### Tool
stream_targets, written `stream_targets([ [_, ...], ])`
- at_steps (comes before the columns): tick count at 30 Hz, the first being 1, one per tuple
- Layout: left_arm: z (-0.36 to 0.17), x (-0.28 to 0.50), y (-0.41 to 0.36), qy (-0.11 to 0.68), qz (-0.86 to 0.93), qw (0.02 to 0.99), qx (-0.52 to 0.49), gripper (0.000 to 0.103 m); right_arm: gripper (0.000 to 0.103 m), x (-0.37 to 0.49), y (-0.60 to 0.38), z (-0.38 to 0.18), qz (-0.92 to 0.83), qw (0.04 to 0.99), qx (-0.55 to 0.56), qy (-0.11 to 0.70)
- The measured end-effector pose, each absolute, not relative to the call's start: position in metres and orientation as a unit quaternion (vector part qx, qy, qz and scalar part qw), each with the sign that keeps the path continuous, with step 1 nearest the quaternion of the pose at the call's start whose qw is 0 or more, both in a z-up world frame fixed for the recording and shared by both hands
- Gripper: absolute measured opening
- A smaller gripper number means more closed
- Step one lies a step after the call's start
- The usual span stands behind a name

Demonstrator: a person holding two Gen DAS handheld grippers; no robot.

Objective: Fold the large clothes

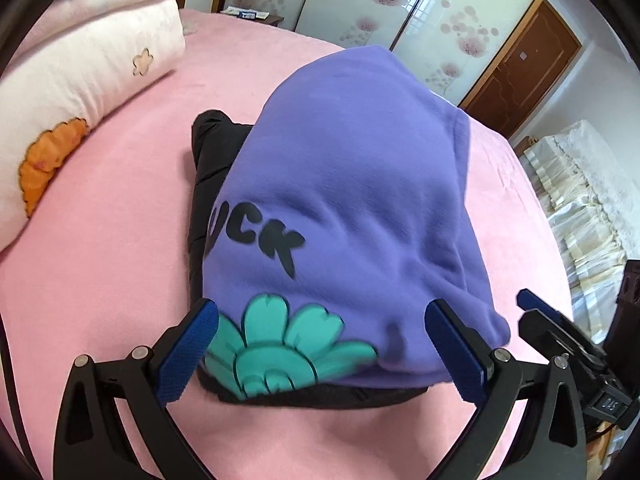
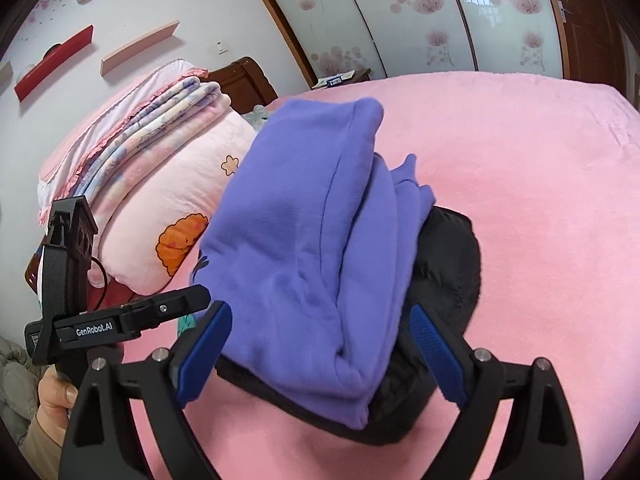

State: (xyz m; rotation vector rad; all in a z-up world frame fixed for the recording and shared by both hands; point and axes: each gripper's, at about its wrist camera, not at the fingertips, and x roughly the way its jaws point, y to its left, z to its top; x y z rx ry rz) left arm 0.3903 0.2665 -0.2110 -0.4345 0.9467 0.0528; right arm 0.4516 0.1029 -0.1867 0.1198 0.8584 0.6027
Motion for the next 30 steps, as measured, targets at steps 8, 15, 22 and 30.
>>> stream_targets([
  [8,-0.173,0.329,0.210,0.432,0.015,0.882,-0.190,0.102,0.091,0.388,0.049,-0.160,0.285,0.865,0.046,0.410],
  [15,-0.121,0.245,0.134,0.411,-0.022,0.894,-0.176,0.102,0.091,0.309,-0.012,-0.123,0.264,0.877,0.037,0.400],
  [22,-0.078,0.157,0.048,0.383,-0.049,0.915,-0.122,0.103,0.091,0.214,-0.068,-0.091,0.243,0.896,-0.010,0.373],
  [30,-0.054,0.073,-0.032,0.367,-0.076,0.922,-0.099,0.103,0.091,0.116,-0.130,-0.069,0.217,0.910,-0.030,0.351],
])
